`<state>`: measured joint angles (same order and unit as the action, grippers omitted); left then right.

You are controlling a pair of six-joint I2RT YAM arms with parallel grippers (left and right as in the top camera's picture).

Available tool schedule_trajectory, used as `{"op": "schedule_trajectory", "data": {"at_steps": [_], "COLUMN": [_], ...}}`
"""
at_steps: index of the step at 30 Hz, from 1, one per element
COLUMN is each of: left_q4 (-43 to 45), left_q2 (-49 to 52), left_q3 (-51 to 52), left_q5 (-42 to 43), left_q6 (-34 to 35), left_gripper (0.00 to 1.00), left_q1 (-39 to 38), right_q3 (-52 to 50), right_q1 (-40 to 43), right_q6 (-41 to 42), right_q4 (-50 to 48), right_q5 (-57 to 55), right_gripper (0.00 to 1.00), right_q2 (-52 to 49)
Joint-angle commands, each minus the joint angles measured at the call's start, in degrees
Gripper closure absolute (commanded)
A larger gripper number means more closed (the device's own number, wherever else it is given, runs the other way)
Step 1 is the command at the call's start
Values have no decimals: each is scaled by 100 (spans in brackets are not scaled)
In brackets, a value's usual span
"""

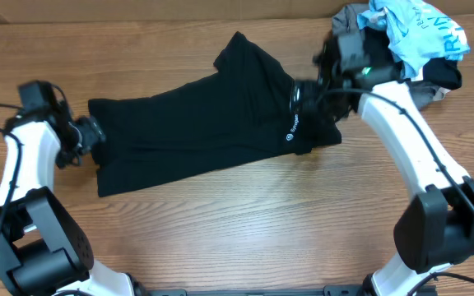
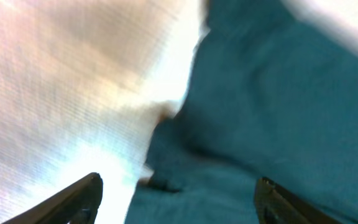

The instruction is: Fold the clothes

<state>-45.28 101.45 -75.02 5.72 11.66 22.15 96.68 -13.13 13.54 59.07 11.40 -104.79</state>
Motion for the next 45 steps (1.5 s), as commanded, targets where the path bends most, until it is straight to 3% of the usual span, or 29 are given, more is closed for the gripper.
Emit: {"op": "schedule_trajectory", "data": {"at_steps": [1, 5, 12, 31, 36, 42, 45], "left_q4": [-107, -245, -876, -680, -715, -715, -761], "left_q2": [46, 361, 1681, 3003, 3342, 3425, 3425], "left_q3": [-861, -1738, -3139, -3246, -3244, -3237, -3237], "left_q5": [918, 872, 660, -166, -168, -236, -643], "left_q6": [-658, -892, -938, -1167, -1123, -901, -474], "left_gripper": [20, 19, 18, 24, 40, 92, 96], "left_q1": [-107, -363, -546, -809, -841, -841, -841], "right_q3": [1165, 1777, 1786, 1794, 1792, 1792, 1792], "right_q1": [22, 20, 20, -166, -164, -149, -109], "right_q6": [-732, -1025, -1364, -1637, -1375, -1375, -1220], "right_q4": [284, 275, -472, -2990, -3093, -2455, -1899], "right_q5": [24, 20, 22, -2, 4, -46, -297], "right_gripper": [9, 10, 10, 12, 12, 12, 12], "right_q2": [114, 111, -345, -2570, -2992, -3165, -3165]}}
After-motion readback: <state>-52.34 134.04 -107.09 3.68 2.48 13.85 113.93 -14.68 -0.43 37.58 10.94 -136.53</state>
